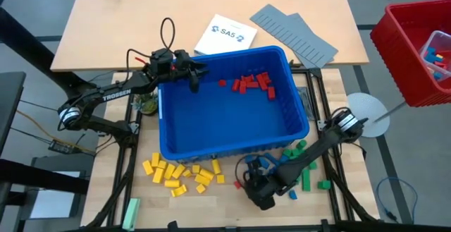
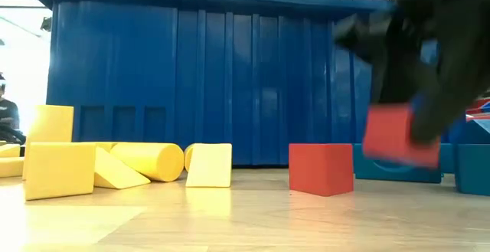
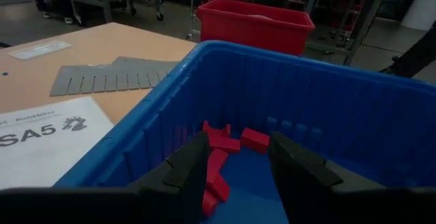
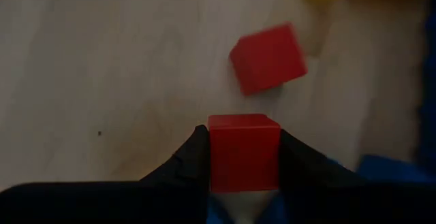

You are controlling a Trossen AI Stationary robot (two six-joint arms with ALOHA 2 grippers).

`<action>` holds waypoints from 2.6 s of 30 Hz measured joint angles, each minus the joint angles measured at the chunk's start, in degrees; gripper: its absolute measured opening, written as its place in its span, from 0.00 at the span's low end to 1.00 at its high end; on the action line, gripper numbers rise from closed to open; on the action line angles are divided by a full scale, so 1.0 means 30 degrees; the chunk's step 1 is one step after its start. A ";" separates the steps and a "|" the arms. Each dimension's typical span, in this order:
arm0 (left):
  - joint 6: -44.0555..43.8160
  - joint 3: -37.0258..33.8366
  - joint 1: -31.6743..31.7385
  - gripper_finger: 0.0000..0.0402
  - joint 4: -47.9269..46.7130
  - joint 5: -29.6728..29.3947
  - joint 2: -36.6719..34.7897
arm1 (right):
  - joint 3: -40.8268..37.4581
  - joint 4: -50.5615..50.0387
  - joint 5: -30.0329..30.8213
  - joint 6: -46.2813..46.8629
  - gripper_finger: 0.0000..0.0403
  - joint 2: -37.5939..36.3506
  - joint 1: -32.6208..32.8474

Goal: Sort blocks
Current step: Remove the red block from the blue bin

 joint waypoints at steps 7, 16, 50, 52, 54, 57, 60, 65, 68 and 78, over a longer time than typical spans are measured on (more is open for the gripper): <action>-0.0001 0.0000 -0.0001 0.41 0.0015 -0.0006 0.0000 | 0.0007 0.0857 -0.1401 0.1297 0.44 0.0758 -0.0661; -0.0001 0.0000 0.0000 0.41 0.0022 -0.0014 0.0000 | 0.0007 -0.0813 -0.1020 0.1770 0.58 -0.2826 -0.0603; 0.0001 0.0000 0.0005 0.41 0.0019 -0.0028 0.0000 | 0.0022 0.3236 0.0583 -0.2876 0.42 -0.9289 -1.7857; -0.0001 0.0000 0.0002 0.41 0.0015 -0.0028 0.0000 | 0.0022 0.3239 -0.0138 -0.1831 0.42 -0.8180 -1.8865; -0.0001 0.0000 -0.0001 0.41 0.0022 -0.0028 0.0000 | 0.0015 0.3201 -0.0885 -0.0790 0.44 -0.7144 -1.9601; -0.0001 0.0000 0.0000 0.41 0.0015 -0.0028 0.0000 | 0.0015 0.3216 -0.1758 0.0237 0.49 -0.5721 -2.0274; -0.0001 0.0000 0.0006 0.41 0.0015 -0.0028 0.0000 | 0.0015 0.3152 -0.2378 0.1283 0.55 -0.4537 -2.0760; 0.0001 0.0000 -0.0001 0.41 0.0015 -0.0028 0.0000 | 0.0007 0.3255 -0.3119 0.2559 0.61 -0.3111 -2.1220; 0.0003 0.0000 -0.0001 0.41 0.0015 -0.0028 0.0000 | 0.0007 0.3418 -0.3196 0.2788 0.61 -0.2400 -2.1385; -0.0001 0.0000 0.0007 0.41 0.0021 -0.0030 0.0000 | 0.0007 0.3404 -0.3220 0.3805 0.56 -0.0466 -2.2426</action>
